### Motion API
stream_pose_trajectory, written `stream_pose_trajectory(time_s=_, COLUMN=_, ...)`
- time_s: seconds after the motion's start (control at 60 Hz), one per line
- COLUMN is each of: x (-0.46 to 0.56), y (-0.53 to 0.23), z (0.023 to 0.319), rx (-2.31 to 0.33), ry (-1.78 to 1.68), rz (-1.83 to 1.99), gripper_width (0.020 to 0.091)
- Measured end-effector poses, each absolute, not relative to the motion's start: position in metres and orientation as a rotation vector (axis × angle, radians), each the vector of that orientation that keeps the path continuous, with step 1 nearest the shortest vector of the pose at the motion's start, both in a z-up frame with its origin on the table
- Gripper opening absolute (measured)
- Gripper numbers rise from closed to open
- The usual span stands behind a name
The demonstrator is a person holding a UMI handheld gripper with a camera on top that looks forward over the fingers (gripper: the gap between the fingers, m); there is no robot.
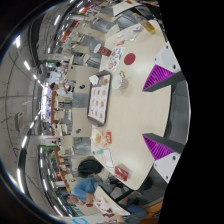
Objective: Pour water
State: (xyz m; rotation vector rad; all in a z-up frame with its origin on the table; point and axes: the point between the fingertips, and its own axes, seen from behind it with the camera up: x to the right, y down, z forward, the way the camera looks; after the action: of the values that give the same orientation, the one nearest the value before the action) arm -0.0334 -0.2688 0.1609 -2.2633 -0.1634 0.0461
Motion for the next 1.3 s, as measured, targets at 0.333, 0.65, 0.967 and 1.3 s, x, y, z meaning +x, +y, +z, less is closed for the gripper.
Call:
stream_pose_trajectory(time_s=0.333, x=0.107, y=-0.283, z=0.136, rx=-2.253, ry=-0.076, rz=-0.054, gripper_width=0.0855)
stream_pose_trajectory(time_s=0.65, x=0.313, y=-0.302, z=0.082, rx=-2.221, ry=0.080, rz=-0.131, gripper_width=0.0852)
stream_pose_trajectory(time_s=0.967, x=0.449, y=-0.259, z=0.049, rx=-2.149, ry=0.191, rz=-0.097, gripper_width=0.0853)
stream_pose_trajectory(time_s=1.3, x=0.487, y=-0.186, z=0.034, rx=-2.053, ry=0.197, rz=-0.134, gripper_width=0.0514)
